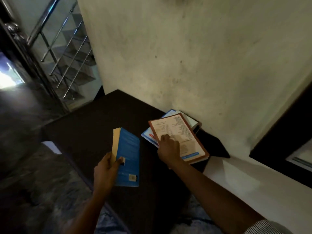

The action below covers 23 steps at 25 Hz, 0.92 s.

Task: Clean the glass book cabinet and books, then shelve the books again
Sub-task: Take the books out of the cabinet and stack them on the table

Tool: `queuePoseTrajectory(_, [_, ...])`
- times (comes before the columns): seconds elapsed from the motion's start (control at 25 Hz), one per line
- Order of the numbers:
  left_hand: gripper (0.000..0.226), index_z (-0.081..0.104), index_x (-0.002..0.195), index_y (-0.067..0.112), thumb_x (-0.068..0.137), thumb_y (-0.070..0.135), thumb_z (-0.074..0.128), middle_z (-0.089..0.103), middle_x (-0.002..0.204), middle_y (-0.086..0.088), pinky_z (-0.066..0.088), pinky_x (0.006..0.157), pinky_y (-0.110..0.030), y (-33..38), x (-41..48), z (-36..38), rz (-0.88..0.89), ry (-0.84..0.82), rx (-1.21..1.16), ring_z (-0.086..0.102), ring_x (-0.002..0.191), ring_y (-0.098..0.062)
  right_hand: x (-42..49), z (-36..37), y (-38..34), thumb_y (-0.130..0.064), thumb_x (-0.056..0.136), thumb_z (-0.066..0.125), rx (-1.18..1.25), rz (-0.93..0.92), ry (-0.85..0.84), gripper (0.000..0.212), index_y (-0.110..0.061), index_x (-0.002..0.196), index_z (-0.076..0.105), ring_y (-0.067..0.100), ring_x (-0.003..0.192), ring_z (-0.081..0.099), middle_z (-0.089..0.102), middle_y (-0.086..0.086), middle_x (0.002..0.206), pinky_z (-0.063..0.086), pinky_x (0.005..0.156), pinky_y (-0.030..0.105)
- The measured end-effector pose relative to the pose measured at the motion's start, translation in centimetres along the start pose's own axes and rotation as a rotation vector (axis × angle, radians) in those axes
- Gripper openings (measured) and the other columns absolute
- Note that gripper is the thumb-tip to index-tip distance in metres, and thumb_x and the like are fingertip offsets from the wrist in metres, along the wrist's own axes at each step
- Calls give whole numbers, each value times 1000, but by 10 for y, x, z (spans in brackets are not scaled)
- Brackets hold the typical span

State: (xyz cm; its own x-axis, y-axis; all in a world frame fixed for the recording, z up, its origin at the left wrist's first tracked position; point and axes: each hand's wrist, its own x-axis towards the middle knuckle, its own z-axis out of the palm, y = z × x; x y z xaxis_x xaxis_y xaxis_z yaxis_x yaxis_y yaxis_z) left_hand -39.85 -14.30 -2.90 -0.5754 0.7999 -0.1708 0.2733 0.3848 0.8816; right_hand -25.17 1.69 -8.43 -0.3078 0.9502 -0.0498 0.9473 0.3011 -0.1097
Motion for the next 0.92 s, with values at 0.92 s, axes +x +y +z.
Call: queuePoseTrajectory(0.92, [19,51,110,21,91,20,54,61,93,5,46,62,-26,9,94,-21,155,-346,-123,61,79,-9,45,29,51,-25,85,65,1131,847,186,49,-3,126,50,32,113,55,55,17,125,49,92,45])
